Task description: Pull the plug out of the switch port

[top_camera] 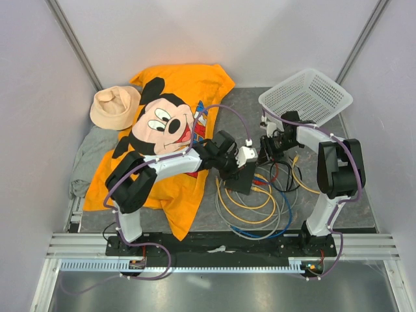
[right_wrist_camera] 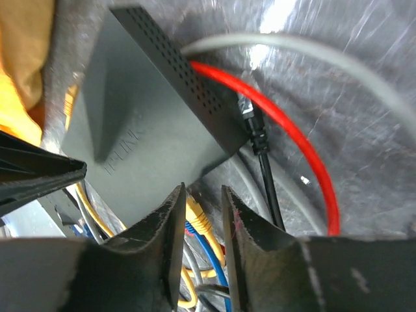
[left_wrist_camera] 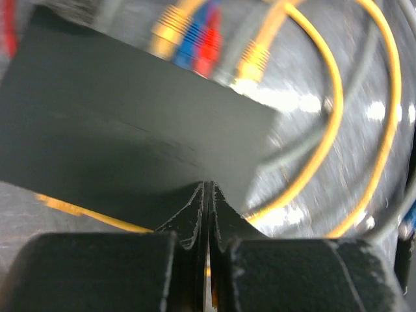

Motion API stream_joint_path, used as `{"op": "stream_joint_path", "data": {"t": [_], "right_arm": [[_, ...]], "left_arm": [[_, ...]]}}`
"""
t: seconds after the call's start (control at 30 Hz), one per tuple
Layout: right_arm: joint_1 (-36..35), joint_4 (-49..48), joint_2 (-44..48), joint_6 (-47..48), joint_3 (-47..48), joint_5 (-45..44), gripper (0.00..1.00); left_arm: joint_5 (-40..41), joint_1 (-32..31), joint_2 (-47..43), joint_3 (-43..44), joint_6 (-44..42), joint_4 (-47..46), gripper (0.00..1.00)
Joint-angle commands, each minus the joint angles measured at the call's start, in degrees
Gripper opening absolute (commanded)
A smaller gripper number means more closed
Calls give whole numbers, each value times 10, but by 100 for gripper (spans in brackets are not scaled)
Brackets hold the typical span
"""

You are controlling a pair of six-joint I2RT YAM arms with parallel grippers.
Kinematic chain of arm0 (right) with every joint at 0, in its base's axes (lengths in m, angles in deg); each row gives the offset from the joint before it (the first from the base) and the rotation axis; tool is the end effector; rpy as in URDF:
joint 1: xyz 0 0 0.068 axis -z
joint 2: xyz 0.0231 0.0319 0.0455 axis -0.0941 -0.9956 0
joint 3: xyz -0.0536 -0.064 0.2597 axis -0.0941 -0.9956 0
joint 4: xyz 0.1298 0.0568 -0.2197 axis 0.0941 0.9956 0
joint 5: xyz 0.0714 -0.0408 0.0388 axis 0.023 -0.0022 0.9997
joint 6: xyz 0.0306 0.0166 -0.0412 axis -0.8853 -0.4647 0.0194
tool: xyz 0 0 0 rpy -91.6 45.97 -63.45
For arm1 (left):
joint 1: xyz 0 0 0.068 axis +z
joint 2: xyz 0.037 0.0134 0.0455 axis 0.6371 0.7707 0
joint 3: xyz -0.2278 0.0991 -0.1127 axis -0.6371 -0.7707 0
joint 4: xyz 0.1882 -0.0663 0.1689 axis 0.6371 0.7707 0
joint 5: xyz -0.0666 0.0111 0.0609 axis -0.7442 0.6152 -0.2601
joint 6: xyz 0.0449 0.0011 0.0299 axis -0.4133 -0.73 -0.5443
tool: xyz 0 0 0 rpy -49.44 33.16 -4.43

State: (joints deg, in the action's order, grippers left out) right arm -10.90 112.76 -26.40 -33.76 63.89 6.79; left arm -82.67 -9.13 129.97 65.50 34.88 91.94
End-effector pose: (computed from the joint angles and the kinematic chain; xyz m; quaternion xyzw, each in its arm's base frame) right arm 0.3448 0.0561 0.1697 -0.1732 0.9183 0.3331 0.1258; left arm 0.2428 -0.3008 0.1901 0.6054 0.6938 -0.2842 0.2670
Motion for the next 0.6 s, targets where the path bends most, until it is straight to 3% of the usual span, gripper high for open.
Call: {"op": "stream_joint_path", "data": {"t": [0.0, 0.17, 0.57], "right_arm": [[0, 1, 6, 18, -24, -8, 40], [0, -4, 4, 31, -46, -4, 48], [0, -4, -14, 43, -56, 27, 45]], "left_arm": [[40, 5, 41, 51, 156, 21, 2], [64, -7, 52, 21, 196, 12, 2], [69, -6, 54, 14, 196, 15, 2]]}}
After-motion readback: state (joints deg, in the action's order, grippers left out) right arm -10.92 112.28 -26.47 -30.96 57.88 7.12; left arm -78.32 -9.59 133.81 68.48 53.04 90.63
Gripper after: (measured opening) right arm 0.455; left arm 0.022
